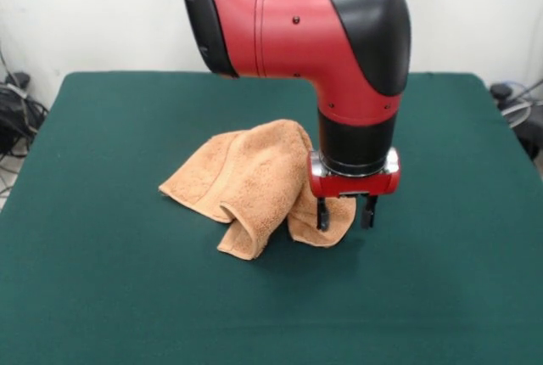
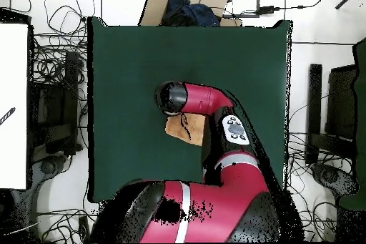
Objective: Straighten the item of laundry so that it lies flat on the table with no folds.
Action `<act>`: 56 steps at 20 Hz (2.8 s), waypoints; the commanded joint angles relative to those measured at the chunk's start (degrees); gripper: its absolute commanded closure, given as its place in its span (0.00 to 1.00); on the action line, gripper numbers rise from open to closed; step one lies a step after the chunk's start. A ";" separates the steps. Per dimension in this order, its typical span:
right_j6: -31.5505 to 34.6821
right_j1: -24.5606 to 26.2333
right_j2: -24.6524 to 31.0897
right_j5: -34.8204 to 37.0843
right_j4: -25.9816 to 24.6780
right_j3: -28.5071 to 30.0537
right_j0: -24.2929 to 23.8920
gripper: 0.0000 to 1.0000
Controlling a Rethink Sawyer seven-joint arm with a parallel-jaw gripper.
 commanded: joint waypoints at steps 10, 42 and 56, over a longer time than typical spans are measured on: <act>2.84 1.12 7.87 0.89 0.61 1.42 -2.58 0.00; 6.48 5.32 5.20 -5.06 -0.62 0.54 0.08 0.00; 6.71 5.16 6.22 -4.98 0.28 1.62 -0.90 0.00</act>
